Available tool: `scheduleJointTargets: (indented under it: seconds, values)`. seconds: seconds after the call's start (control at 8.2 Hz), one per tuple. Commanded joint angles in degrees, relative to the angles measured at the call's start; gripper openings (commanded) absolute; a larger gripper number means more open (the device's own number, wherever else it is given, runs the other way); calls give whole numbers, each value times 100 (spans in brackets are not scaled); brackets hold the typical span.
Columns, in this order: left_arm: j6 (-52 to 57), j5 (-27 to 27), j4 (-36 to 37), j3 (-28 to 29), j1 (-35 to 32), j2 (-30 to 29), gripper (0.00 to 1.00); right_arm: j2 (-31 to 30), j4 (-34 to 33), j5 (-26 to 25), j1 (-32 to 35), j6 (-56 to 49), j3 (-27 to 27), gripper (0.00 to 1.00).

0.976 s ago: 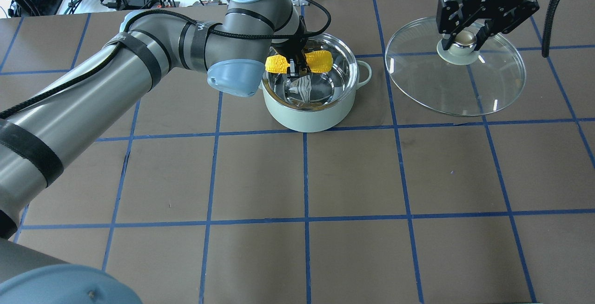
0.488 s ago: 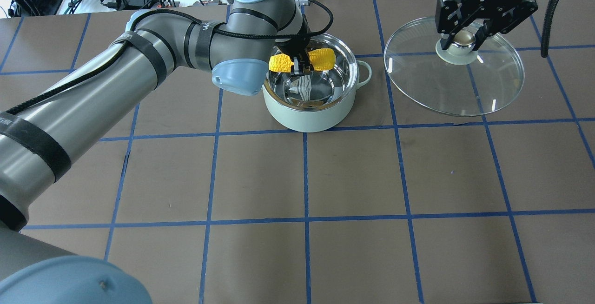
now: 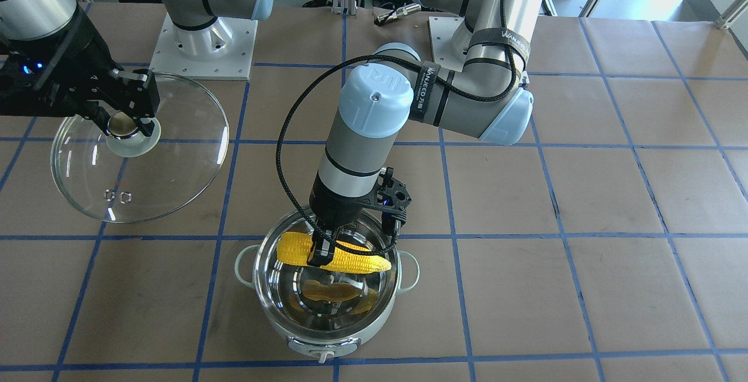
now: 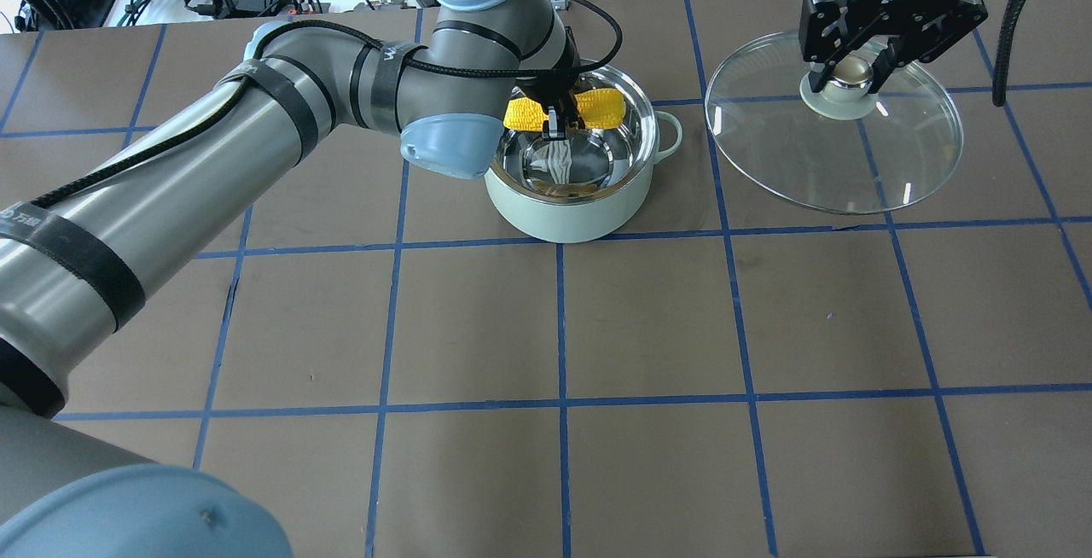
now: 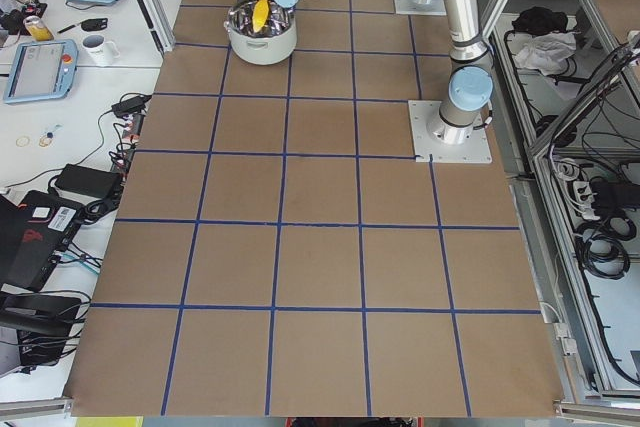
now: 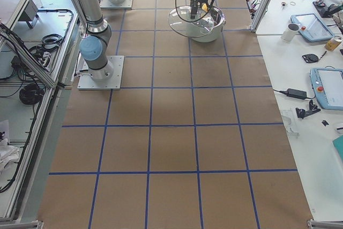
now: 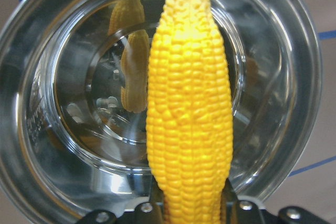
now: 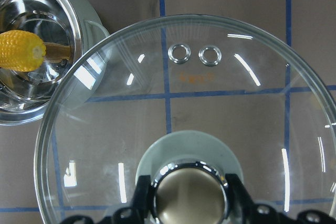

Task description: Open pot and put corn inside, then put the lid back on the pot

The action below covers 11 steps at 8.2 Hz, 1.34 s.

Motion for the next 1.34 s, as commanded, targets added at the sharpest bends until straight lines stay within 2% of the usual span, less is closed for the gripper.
scheduleJointTargets:
  seconds: [0.0,0.98,1.1,1.22]
  values:
    - [3,0,18,-8,-24,-34,0,-7,-6,-8,4,2,1,30]
    - [29,17,114,1,-6,-235,0,-7,-42,-8,13,2,1,30]
    - [38,26,402,-8,-6,-253,16,-7,-50,-8,21,2,1,30]
    - [4,26,474,-8,-6,-262,23,-7,-50,-8,22,11,1,30]
